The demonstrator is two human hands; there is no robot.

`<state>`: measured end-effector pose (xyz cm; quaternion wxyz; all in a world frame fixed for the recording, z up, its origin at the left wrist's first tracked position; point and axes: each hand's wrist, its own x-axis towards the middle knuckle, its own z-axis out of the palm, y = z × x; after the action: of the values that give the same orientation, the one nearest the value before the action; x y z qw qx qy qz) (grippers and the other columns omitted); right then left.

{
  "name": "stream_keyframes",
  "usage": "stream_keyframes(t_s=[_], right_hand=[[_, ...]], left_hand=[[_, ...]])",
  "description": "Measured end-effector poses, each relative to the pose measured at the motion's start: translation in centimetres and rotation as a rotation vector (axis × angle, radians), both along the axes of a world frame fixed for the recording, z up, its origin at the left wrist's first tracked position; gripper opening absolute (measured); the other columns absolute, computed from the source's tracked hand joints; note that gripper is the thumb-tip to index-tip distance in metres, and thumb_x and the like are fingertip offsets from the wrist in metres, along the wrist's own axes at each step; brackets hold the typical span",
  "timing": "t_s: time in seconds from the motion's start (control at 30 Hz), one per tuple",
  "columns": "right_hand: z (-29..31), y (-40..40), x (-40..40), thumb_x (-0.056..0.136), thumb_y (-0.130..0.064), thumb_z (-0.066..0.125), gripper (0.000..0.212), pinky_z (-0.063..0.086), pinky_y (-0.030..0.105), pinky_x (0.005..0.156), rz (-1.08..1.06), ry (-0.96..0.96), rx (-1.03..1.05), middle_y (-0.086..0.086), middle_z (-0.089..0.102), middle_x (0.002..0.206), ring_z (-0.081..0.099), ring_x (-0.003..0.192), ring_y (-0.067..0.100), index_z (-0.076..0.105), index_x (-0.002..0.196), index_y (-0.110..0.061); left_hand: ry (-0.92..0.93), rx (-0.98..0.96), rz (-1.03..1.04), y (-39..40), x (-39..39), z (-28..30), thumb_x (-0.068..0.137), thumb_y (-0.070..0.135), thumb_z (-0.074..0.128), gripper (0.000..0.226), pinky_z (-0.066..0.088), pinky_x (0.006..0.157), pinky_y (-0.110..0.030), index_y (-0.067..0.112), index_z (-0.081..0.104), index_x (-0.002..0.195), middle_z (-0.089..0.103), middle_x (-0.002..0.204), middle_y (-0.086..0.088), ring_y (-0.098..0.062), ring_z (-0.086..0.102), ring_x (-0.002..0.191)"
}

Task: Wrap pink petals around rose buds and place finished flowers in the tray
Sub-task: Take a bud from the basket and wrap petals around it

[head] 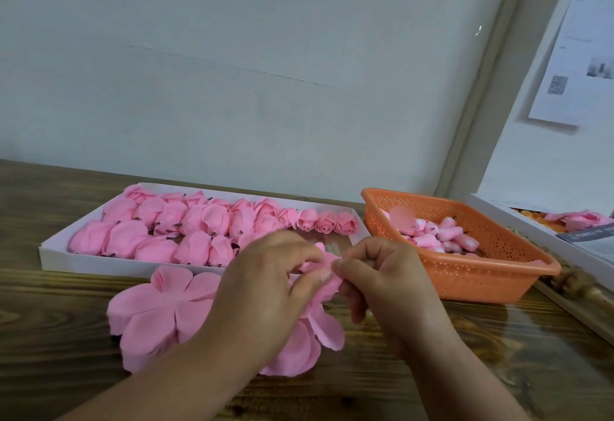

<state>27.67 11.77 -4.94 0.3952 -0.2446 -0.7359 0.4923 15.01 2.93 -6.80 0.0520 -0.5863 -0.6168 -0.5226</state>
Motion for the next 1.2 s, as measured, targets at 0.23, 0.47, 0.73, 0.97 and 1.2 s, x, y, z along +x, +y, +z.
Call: stream_keyframes(t_s=[0.23, 0.47, 0.73, 0.97, 1.2], right_hand=[[-0.3, 0.0, -0.4, 0.082, 0.004, 0.060, 0.019, 0.034, 0.020, 0.033, -0.046, -0.045, -0.006, 0.008, 0.054, 0.043, 0.042, 0.030, 0.014, 0.060, 0.063, -0.001], [-0.6, -0.1, -0.4, 0.083, 0.002, 0.061, 0.017, 0.035, 0.021, 0.033, 0.000, -0.008, -0.074, 0.012, 0.056, 0.048, 0.042, 0.033, 0.015, 0.061, 0.066, 0.001], [0.1, 0.4, 0.0, 0.089, -0.019, 0.060, 0.016, 0.039, 0.023, 0.038, 0.047, 0.088, -0.098, 0.007, 0.060, 0.057, 0.046, 0.039, 0.013, 0.070, 0.077, -0.015], [0.3, 0.6, 0.4, 0.070, 0.001, 0.058, 0.015, 0.046, 0.023, 0.050, -0.014, 0.132, 0.192, -0.001, 0.061, 0.060, 0.054, 0.054, 0.009, 0.065, 0.066, -0.012], [0.2, -0.3, 0.5, 0.064, -0.011, 0.075, 0.038, 0.043, 0.020, 0.078, 0.191, -0.119, 0.665, -0.004, 0.056, 0.103, 0.053, 0.095, 0.016, 0.059, 0.097, -0.021]], left_hand=[[-0.311, -0.277, -0.286, 0.3, -0.1, -0.2, 0.089, 0.020, 0.064, 0.019, 0.055, 0.073, -0.019, 0.036, 0.075, 0.091, 0.075, 0.084, 0.011, -0.002, 0.069, 0.079], [-0.718, -0.371, -0.398, 0.5, -0.2, -0.3, 0.084, 0.020, 0.067, 0.012, 0.057, 0.083, -0.033, 0.019, 0.078, 0.089, 0.075, 0.085, -0.010, -0.018, 0.071, 0.081], [-1.301, -0.326, -0.478, 0.9, -0.6, 0.7, 0.072, 0.007, 0.067, 0.029, 0.055, 0.052, -0.025, -0.008, 0.071, 0.097, 0.072, 0.081, -0.017, -0.019, 0.067, 0.062], [-1.545, -0.219, -0.504, 0.8, -1.5, 1.4, 0.066, 0.004, 0.068, 0.028, 0.057, 0.051, -0.029, -0.006, 0.073, 0.091, 0.073, 0.086, -0.020, -0.024, 0.071, 0.064], [-1.491, -0.155, -0.497, 0.7, -1.5, 1.6, 0.067, 0.009, 0.066, 0.014, 0.057, 0.052, -0.028, 0.002, 0.078, 0.073, 0.073, 0.079, -0.014, -0.020, 0.070, 0.061]])
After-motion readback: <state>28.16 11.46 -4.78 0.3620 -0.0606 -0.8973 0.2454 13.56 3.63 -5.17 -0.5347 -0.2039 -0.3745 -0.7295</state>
